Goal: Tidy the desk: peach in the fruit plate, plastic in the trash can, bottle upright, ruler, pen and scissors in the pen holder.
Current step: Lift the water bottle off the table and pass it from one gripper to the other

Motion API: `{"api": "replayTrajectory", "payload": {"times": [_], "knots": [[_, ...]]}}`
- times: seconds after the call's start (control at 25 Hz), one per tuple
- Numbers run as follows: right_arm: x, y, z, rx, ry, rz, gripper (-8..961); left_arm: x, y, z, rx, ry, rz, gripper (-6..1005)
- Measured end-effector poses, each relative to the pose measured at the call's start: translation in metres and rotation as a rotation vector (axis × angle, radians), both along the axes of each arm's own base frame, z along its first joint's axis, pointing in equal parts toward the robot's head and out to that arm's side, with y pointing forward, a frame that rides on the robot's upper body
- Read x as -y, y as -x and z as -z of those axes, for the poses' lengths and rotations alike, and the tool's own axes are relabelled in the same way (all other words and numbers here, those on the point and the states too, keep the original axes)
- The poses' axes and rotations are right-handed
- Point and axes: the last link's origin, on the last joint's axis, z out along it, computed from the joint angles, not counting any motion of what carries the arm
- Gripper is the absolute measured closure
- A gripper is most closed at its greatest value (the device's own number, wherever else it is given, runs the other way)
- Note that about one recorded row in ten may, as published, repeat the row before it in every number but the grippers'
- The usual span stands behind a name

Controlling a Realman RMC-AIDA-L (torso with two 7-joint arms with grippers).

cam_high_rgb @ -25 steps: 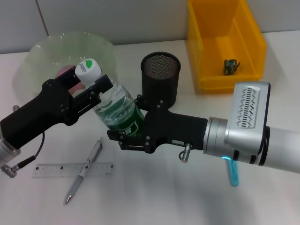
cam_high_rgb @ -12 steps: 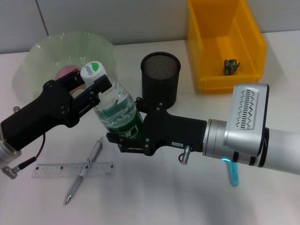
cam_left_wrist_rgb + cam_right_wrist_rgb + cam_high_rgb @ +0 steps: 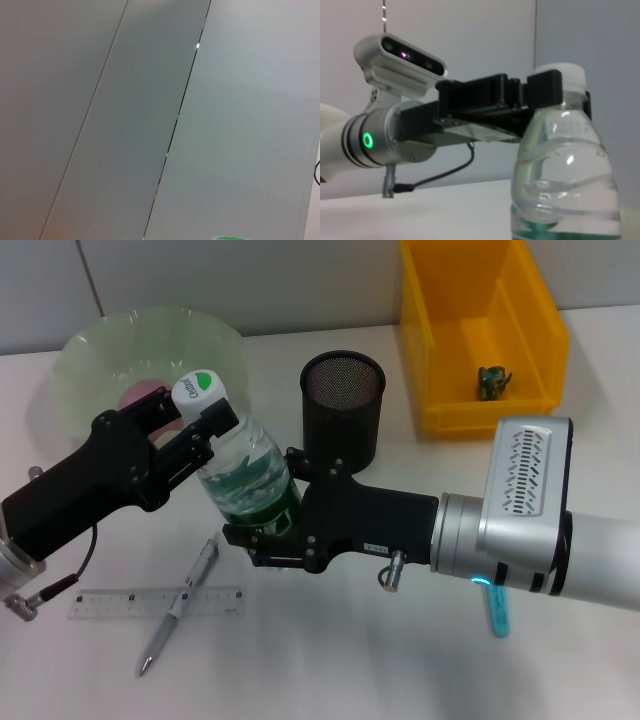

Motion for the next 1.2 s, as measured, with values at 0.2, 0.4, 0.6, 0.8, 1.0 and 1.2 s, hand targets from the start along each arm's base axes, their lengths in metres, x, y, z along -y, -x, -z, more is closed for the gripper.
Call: {"api": "replayTrajectory", "payload": {"times": [0.2,0.4,0.6,0.8,1.0,1.2], "knots": [[0.0002,0.0012,-0.0004,-0.004,0.006,-0.007,158,-0.0001,0.0001,-0.0002,-0.001,0.0,0.001,548],[-0.0005,0.0004,-0.001,-0.004,0.005,-0.004,156,-0.0005,0.0002,-0.0005,-0.003,-0.001,0.001,553],[-0.0009,0.0006,-0.001,-0.004,0.011,-0.003,155,-0.0009,0.0002,-0.0011,-0.005,-0.002,0.002,554],[-0.0015,0.0,-0.0004,-0.005,0.026,0.002,153,-0.0011,0.0005,-0.0014,-0.007,-0.003,0.001,554],[-0.0023,0.0002,-0.0006,-0.008,0.032,0.006,152,-0.0012,0.0005,-0.0015,-0.006,-0.004,0.001,555],[-0.0024,0.0002,-0.0007,-0.009,0.032,0.006,150,-0.001,0.0006,-0.0014,-0.006,-0.003,0.001,555]]}}
